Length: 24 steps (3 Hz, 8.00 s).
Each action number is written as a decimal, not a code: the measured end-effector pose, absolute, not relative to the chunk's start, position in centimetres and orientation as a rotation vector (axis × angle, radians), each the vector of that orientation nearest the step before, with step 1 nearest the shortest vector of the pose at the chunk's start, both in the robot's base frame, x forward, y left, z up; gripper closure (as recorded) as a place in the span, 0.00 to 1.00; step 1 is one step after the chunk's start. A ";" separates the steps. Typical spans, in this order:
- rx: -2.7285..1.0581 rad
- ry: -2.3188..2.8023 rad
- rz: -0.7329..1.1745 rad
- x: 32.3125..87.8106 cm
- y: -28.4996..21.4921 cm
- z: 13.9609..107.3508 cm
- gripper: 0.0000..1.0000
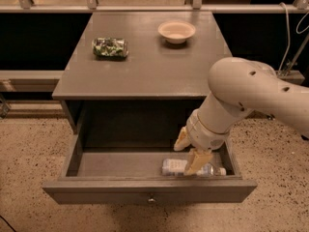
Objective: Pick blue plastic bottle from top drawer and place on counter
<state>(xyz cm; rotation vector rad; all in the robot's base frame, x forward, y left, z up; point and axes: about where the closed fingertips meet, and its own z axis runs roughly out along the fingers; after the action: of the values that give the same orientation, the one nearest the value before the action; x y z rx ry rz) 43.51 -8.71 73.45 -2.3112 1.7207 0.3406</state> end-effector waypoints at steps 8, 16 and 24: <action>-2.198 1.926 0.379 45.4 -9.9 63.4 0.15; -2.382 1.853 0.189 57.0 -10.8 85.6 1.00; -2.345 1.905 0.143 65.1 -2.6 82.8 0.11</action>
Offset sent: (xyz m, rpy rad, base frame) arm 0.0390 -0.0075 -0.0798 0.0205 0.0869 -0.1498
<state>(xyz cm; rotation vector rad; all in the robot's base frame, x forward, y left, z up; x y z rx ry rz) 65.13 -2.56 82.82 -2.3452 1.9053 0.1427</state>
